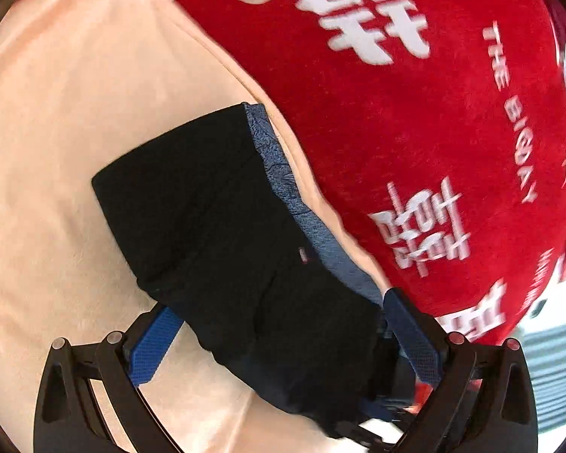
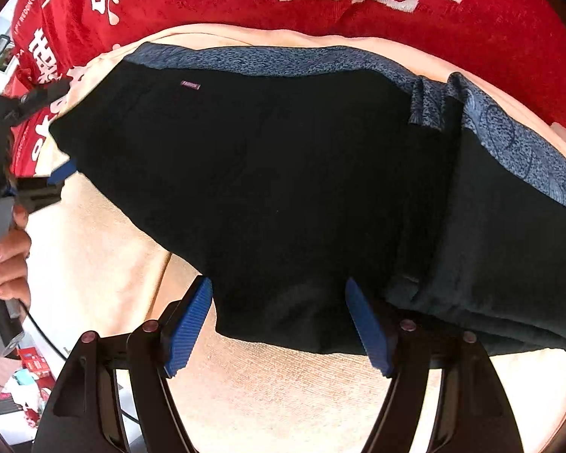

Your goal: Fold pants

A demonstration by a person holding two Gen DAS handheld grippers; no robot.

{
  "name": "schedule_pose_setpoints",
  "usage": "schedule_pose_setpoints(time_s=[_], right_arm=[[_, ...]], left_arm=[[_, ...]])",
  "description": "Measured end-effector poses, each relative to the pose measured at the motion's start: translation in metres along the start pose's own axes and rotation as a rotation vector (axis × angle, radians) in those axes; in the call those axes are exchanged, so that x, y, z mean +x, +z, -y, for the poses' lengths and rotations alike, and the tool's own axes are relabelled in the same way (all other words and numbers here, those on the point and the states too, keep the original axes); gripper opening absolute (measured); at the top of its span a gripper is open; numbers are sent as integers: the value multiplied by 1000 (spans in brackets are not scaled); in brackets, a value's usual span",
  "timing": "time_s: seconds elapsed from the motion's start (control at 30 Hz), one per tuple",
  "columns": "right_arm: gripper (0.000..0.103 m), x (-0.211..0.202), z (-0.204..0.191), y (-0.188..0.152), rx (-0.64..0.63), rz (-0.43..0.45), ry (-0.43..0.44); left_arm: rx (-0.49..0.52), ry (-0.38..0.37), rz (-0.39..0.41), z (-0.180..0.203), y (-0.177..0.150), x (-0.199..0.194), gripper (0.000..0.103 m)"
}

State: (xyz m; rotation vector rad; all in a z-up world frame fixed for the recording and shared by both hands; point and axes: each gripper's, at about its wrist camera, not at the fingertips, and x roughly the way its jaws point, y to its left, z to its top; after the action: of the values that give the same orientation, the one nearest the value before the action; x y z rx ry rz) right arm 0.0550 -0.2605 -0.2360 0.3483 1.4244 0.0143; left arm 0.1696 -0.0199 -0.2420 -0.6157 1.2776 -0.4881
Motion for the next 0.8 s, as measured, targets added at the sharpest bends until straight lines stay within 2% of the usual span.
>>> schedule_pose_setpoints(time_s=[0.07, 0.17, 0.2, 0.23, 0.3, 0.4, 0.47, 0.6, 0.7, 0.8], right_arm=[[77, -3, 1, 2, 7, -10, 7], [77, -16, 5, 12, 43, -9, 41], [77, -22, 6, 17, 47, -7, 50], [77, -29, 6, 25, 48, -3, 59], [77, -42, 5, 44, 48, -3, 76], [77, -58, 0, 82, 51, -25, 115], [77, -62, -13, 113, 36, -66, 147], [80, -56, -57, 165, -35, -151, 195], [80, -37, -102, 200, -114, -264, 205], [80, -16, -148, 222, -203, -318, 204]], left_arm=[[-12, 101, -46, -4, 1, 20, 103], [-40, 154, -41, -3, 3, 25, 96], [-26, 207, -41, 3, 4, 25, 83], [-6, 254, -44, 6, 4, 26, 60], [65, 381, -63, 13, 4, 31, 37], [184, 438, -52, 30, -2, 32, 34], [358, 528, -21, 56, -15, 36, 33], [639, 653, 21, 86, -47, 47, 33], [741, 685, 32, 96, -60, 53, 33], [763, 692, 33, 99, -57, 54, 33]])
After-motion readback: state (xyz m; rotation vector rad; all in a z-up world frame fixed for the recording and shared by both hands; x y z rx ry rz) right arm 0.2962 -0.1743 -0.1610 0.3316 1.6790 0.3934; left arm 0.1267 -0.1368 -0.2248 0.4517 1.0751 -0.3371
